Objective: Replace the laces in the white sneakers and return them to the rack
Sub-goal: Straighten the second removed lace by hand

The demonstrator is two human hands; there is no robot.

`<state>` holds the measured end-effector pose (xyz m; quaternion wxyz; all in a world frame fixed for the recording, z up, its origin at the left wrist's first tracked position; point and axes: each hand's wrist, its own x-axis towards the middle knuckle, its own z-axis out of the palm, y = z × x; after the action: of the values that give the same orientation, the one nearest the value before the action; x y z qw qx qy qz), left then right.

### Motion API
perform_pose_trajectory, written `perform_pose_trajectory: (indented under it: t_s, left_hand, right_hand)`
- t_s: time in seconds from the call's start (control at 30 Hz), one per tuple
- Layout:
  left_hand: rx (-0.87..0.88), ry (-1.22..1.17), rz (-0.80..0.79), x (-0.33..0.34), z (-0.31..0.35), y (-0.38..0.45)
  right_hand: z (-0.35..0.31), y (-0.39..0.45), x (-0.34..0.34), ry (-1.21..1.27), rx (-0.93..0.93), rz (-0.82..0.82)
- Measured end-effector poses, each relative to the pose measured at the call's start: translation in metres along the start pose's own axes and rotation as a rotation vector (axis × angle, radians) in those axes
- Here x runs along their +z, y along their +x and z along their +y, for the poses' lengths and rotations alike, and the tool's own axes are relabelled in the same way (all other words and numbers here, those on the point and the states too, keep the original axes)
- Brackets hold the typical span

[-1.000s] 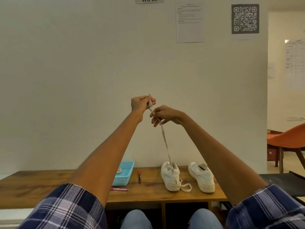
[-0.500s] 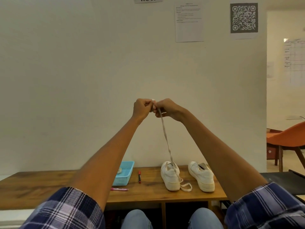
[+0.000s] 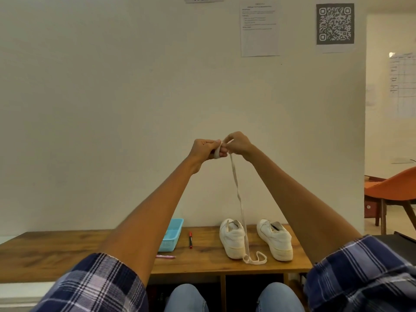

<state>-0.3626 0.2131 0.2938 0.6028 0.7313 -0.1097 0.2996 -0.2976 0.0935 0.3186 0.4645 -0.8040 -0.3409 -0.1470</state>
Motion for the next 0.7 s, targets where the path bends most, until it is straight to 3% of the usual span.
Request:
perform_pose_trajectory:
  t_s: [0.07,0.2,0.3,0.53,0.7]
  left_hand:
    - [-0.025,-0.068,0.029,0.002,0.002,0.001]
    - [-0.042,-0.136,0.122,-0.001,0.004,0.004]
    - [-0.067,-0.175,0.188,-0.002,0.006,0.005]
    - [-0.058,-0.229,0.315,-0.006,0.009,0.010]
    - [0.002,-0.226,0.480,-0.013,0.005,0.014]
  right_hand:
    - [0.005,-0.003,0.003,-0.038,-0.036,-0.051]
    - [0.010,-0.009,0.007,0.321,-0.079,-0.279]
    - [0.013,-0.010,0.011,0.419,-0.090,-0.426]
    - [0.013,-0.013,0.027,0.238,-0.070,-0.300]
    - [0.014,-0.016,0.032,0.145,-0.074,-0.421]
